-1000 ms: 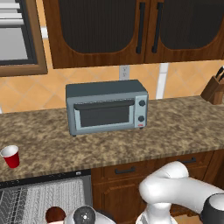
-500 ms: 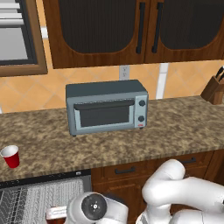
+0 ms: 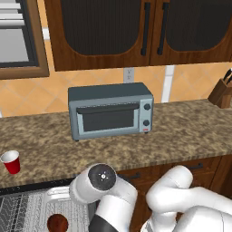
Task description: Pick up the cup and bowl from the counter, place them in the dishwasher, and close the dishwasher door.
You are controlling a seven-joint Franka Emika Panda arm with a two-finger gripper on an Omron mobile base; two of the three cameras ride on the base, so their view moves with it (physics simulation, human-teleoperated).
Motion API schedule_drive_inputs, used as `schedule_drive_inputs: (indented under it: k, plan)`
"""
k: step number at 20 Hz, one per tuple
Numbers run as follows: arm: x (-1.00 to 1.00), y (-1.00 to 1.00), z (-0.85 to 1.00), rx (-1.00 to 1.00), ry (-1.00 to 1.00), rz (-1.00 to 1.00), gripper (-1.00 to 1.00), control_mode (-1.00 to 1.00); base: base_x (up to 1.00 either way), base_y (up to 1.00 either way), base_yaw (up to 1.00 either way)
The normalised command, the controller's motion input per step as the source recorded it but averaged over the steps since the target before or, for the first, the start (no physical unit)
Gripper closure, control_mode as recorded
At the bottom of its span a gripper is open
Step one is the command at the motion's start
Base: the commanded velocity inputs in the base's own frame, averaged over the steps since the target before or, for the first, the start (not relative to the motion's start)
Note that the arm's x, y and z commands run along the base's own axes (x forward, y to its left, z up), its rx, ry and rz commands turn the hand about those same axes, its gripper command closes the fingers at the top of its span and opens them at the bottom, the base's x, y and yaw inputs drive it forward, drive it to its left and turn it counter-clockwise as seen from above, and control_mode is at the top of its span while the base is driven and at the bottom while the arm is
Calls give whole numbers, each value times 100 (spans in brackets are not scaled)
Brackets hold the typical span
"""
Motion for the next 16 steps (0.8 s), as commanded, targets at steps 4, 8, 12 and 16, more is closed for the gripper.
schedule_drive_inputs:
  k: [4,8,12,16]
  plan:
    - [7,26,43,-4,6,0,-100,-100,0,0,0]
    - [14,54,1,-15,0,0,-100,-100,0,0,0]
    - [37,43,6,-14,5,-1,-100,-100,0,0,0]
    - [36,1,21,-2,8,0,-100,-100,0,0,0]
